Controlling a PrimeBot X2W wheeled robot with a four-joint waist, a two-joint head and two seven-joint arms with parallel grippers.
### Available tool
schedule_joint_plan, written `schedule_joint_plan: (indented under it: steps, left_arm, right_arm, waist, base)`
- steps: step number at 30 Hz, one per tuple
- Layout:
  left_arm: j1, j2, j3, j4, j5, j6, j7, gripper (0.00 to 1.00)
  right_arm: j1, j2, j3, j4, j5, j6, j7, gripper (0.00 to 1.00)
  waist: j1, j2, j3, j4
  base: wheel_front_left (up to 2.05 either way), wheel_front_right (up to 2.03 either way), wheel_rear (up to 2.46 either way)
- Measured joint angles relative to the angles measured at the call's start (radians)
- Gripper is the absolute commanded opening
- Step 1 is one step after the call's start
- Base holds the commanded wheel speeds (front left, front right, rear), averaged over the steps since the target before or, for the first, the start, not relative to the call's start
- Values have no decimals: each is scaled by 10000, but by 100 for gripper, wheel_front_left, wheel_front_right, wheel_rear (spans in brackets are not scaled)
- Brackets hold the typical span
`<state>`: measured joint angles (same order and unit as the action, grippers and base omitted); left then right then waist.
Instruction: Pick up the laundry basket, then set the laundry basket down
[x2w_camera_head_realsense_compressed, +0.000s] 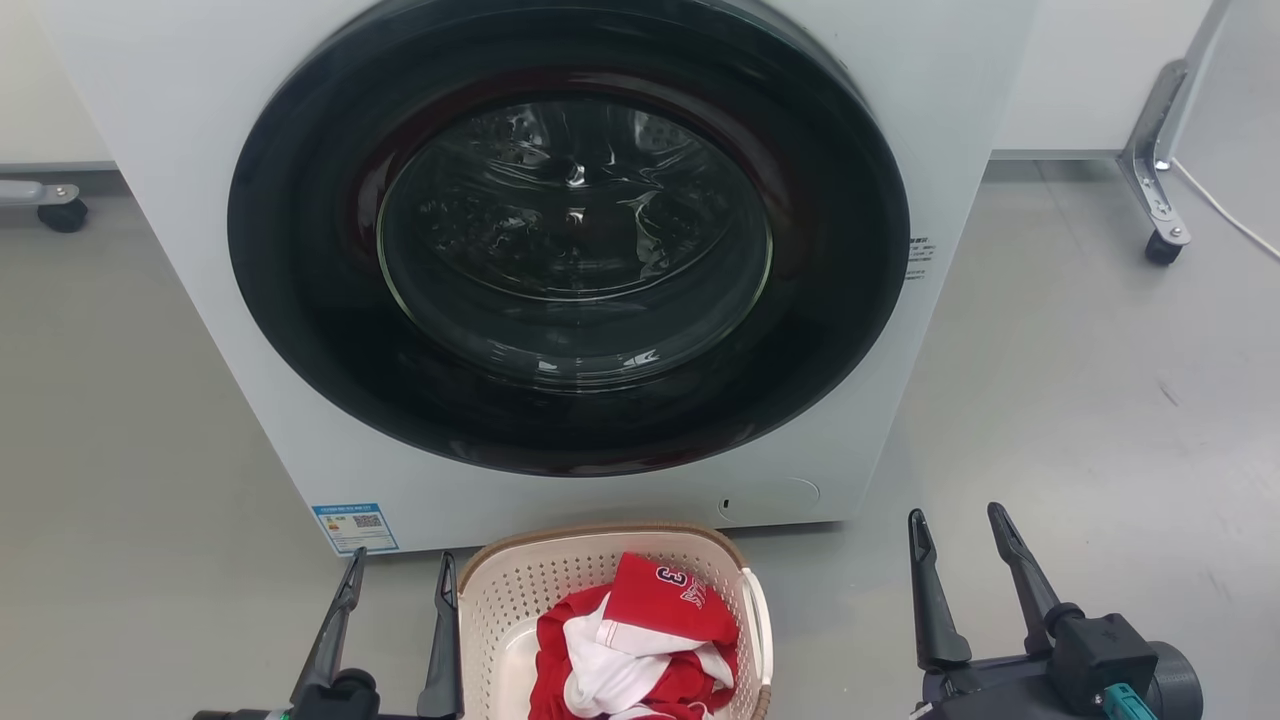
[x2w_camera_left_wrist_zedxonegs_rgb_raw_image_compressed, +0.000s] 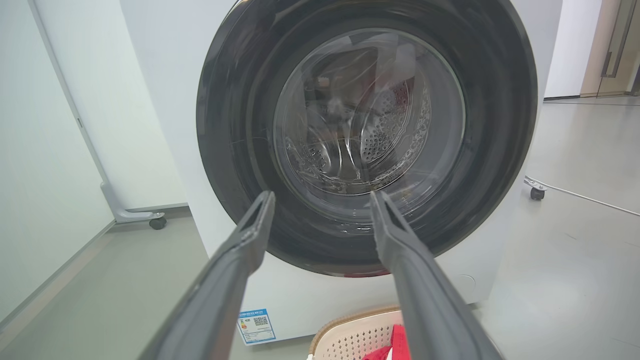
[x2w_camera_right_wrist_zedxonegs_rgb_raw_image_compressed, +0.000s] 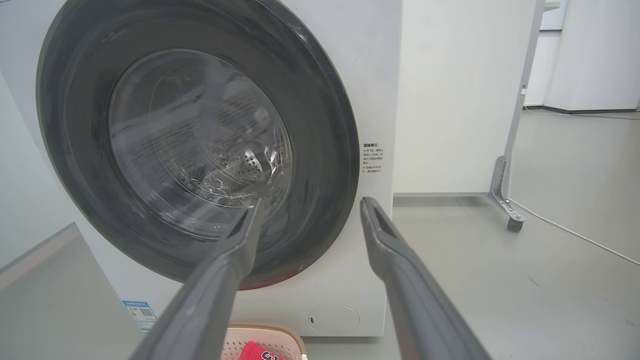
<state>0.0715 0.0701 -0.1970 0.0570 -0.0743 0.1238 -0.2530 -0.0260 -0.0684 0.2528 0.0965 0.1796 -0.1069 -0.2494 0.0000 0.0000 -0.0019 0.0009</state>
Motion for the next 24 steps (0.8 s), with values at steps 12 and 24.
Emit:
schedule_joint_plan:
  steps: [12, 24]
  left_arm:
    - [0, -21, 23, 15, -8, 0, 0, 100]
    - [0, -59, 29, 19, -10, 4, 0, 100]
  right_arm:
    - [1, 4, -69, -12, -17, 4, 0, 100]
    - [6, 23, -146, -12, -17, 17, 0, 100]
  waist:
    - [0, 0, 40, 26]
    - [0, 0, 61, 20]
  base:
    - [0, 0, 0]
    - [0, 0, 0]
